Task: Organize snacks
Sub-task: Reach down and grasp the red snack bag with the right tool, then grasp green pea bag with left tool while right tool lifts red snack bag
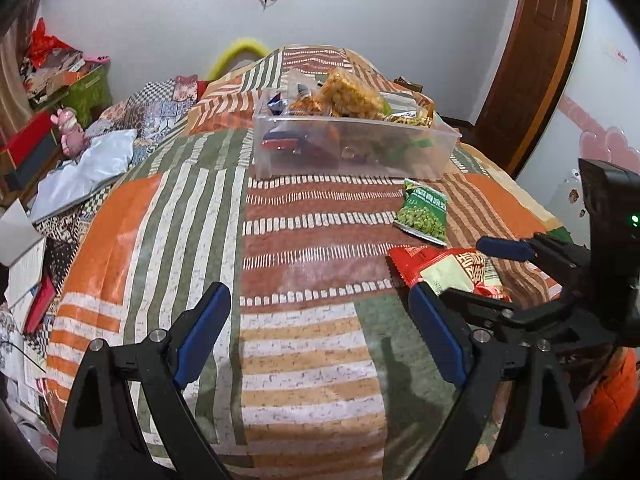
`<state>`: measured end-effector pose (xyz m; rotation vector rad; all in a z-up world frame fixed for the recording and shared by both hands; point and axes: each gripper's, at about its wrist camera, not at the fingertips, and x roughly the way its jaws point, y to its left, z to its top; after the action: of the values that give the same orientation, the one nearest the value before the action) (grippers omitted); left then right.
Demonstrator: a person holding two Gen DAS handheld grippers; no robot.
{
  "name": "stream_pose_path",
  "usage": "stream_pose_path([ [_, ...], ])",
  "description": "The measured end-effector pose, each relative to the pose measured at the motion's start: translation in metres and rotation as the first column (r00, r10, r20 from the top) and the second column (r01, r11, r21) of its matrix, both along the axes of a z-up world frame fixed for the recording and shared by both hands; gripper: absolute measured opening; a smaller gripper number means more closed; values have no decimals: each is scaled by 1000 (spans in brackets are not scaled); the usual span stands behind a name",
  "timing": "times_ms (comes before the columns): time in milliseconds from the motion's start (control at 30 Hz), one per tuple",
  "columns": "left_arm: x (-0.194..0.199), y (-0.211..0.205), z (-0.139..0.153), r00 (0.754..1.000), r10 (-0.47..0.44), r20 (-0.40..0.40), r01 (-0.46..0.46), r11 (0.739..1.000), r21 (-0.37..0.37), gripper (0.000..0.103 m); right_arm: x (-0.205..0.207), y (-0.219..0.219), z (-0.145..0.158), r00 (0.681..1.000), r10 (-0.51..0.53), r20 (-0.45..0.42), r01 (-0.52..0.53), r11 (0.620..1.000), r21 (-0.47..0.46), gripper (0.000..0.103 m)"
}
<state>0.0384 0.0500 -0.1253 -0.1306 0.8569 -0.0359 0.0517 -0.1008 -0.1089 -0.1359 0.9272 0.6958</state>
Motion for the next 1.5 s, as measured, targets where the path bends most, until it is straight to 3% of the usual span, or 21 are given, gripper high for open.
stream_pose_path([
  [333,4,5,-8,1000,19,-17,-20,999,-28,91,-2,11,-12,999,32,4,-31,998,-48,99],
  [633,3,9,-13,999,34,-31,-35,998,-43,91,-11,2,-7,997,74,-9,-74,997,-18,103],
  [933,1,4,-9,999,26,-22,-27,999,-28,91,-18,11,-19,995,91,46,-86,991,-103,103],
  [1033,1,2,-9,999,22,-23,-23,999,-25,91,-18,7,-17,997,58,58,-53,995,-88,95],
  [1067,2,1,-9,999,22,-25,-22,999,-23,91,-17,6,-17,997,49,61,-44,996,-83,89],
  [1100,3,0,-10,999,21,-28,-21,1000,-21,91,-17,4,-16,997,30,76,-22,995,-97,75],
  [1233,6,-6,-11,999,12,-33,-12,1000,-11,91,-14,-4,-11,997,8,71,-4,998,-56,69],
  [1500,19,-19,-3,1000,-11,-20,11,1000,-7,91,-7,-32,12,995,-65,77,61,997,55,46],
])
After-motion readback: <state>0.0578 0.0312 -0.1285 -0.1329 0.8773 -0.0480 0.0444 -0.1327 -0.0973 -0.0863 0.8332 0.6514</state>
